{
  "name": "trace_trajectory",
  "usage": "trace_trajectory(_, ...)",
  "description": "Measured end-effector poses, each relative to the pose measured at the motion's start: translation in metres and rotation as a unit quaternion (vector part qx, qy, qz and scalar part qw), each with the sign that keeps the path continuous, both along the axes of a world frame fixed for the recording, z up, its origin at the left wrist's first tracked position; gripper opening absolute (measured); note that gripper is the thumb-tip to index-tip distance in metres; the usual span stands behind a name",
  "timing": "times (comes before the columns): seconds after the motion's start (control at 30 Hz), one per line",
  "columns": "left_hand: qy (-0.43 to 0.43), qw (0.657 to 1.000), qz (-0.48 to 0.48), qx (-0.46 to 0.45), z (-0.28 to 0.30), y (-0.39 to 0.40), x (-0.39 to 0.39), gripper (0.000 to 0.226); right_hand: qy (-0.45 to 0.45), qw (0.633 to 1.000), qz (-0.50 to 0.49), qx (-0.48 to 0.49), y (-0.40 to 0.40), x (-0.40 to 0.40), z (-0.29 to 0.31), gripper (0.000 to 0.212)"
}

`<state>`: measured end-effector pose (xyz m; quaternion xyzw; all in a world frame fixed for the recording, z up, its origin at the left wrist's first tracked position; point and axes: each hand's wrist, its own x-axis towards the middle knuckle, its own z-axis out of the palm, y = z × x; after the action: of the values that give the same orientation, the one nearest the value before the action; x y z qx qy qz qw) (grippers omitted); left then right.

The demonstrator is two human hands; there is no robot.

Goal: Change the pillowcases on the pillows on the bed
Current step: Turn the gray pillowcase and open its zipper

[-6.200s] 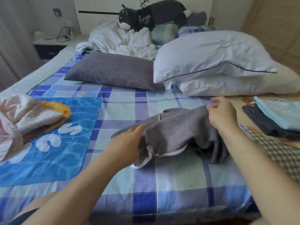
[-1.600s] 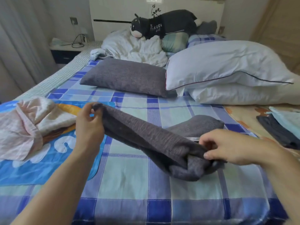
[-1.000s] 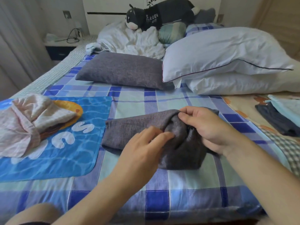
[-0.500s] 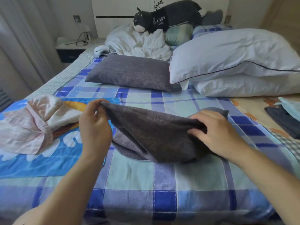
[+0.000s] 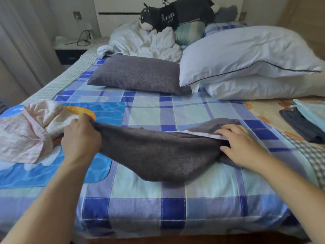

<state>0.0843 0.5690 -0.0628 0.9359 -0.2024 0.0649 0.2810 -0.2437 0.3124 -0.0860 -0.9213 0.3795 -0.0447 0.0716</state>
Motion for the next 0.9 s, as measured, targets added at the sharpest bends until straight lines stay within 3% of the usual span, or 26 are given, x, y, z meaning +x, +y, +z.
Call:
trace_trajectory(0.07, -0.099, 0.994, -0.036, 0.008, -0.004, -0.002, -0.01, 0.044, 0.008, 0.999, -0.029, -0.044, -0.003, 0.0, -0.003, 0.059)
trace_trajectory(0.13, -0.201, 0.96, -0.186, -0.056, -0.003, -0.013, -0.041, 0.044, -0.043, 0.993, -0.078, -0.084, -0.006, 0.002, -0.002, 0.056)
trace_trajectory(0.2, -0.211, 0.907, -0.362, -0.047, -0.009, -0.03, -0.08, 0.029, -0.109, 0.981, -0.151, -0.054, -0.007, 0.004, 0.004, 0.048)
trace_trajectory(0.27, -0.212, 0.865, -0.454, 0.007, -0.024, -0.045, -0.11, 0.027, -0.161, 0.962, -0.22, 0.007, -0.012, 0.007, 0.011, 0.039)
trace_trajectory(0.33, -0.198, 0.86, -0.469, 0.04, -0.046, -0.055, -0.119, 0.038, -0.238, 0.934, -0.257, 0.077, -0.019, 0.01, 0.016, 0.032)
trace_trajectory(0.43, -0.19, 0.888, -0.416, 0.047, -0.063, -0.066, -0.109, 0.05, -0.349, 0.875, -0.271, 0.196, -0.023, 0.011, 0.02, 0.021)
trace_trajectory(0.53, -0.183, 0.898, -0.398, 0.033, -0.062, -0.07, -0.102, 0.035, -0.39, 0.822, -0.25, 0.333, -0.024, 0.008, 0.031, 0.016)
trace_trajectory(0.63, -0.242, 0.864, -0.442, -0.008, -0.049, -0.062, -0.109, 0.012, -0.388, 0.78, -0.222, 0.439, -0.027, 0.003, 0.043, 0.022)
trace_trajectory(0.73, -0.286, 0.806, -0.517, -0.02, -0.031, -0.046, -0.121, 0.013, -0.405, 0.731, -0.248, 0.49, -0.032, 0.0, 0.04, 0.018)
trace_trajectory(0.77, -0.284, 0.801, -0.527, -0.016, -0.027, -0.04, -0.122, 0.014, -0.413, 0.717, -0.263, 0.496, -0.034, 0.0, 0.037, 0.019)
trace_trajectory(0.8, -0.268, 0.815, -0.513, -0.015, -0.021, -0.035, -0.118, 0.015, -0.424, 0.706, -0.275, 0.496, -0.037, -0.001, 0.035, 0.021)
trace_trajectory(0.9, -0.181, 0.933, -0.31, -0.025, -0.008, -0.024, -0.073, 0.02, -0.469, 0.678, -0.304, 0.477, -0.05, -0.01, 0.036, 0.032)
